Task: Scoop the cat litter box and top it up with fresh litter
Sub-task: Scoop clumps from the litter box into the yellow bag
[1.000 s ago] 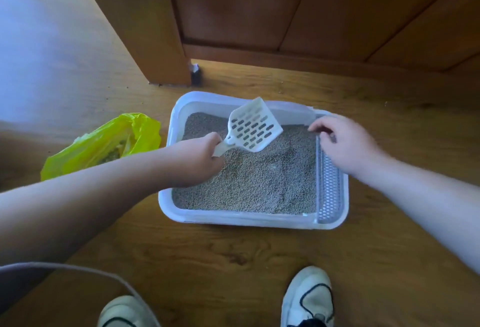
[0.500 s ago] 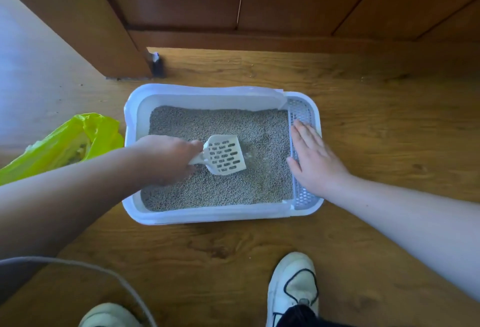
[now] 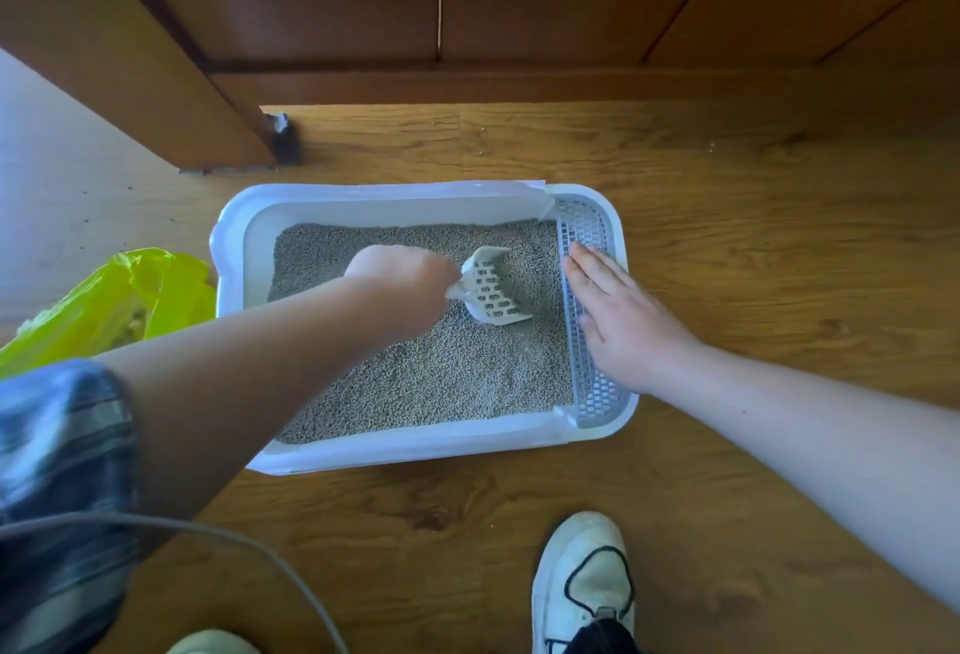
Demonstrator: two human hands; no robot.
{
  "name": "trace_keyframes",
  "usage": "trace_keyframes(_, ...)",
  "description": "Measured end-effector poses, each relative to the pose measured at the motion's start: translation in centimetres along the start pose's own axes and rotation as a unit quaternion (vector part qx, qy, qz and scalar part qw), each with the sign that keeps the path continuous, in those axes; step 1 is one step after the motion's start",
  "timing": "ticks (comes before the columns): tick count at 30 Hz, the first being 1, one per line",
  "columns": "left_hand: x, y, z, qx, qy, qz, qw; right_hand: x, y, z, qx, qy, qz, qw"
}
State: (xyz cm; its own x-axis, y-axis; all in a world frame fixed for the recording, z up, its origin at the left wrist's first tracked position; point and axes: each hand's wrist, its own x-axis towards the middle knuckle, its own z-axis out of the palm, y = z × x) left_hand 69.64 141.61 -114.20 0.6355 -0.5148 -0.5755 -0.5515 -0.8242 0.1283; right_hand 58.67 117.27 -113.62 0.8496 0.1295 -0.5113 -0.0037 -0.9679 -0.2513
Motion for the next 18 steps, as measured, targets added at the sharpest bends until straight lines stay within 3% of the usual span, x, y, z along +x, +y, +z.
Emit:
trace_keyframes(9, 2.1, 3.0, 1.3, -0.041, 0.029, 0.032, 0.998, 0.1, 0.0, -0.7, 0.026, -0.036, 0.014, 0.999)
trace_keyframes(14, 0.7, 1.3, 3.1, -0.119, 0.029, 0.050, 0.991, -0.1, -0.1, -0.1, -0.017, -0.031, 0.009, 0.999)
trace_keyframes(18, -1.1, -1.3, 3.7, -0.103, 0.028, 0.087, 0.991, -0.3, 0.1, 0.3, -0.023, -0.022, 0.001, 1.000)
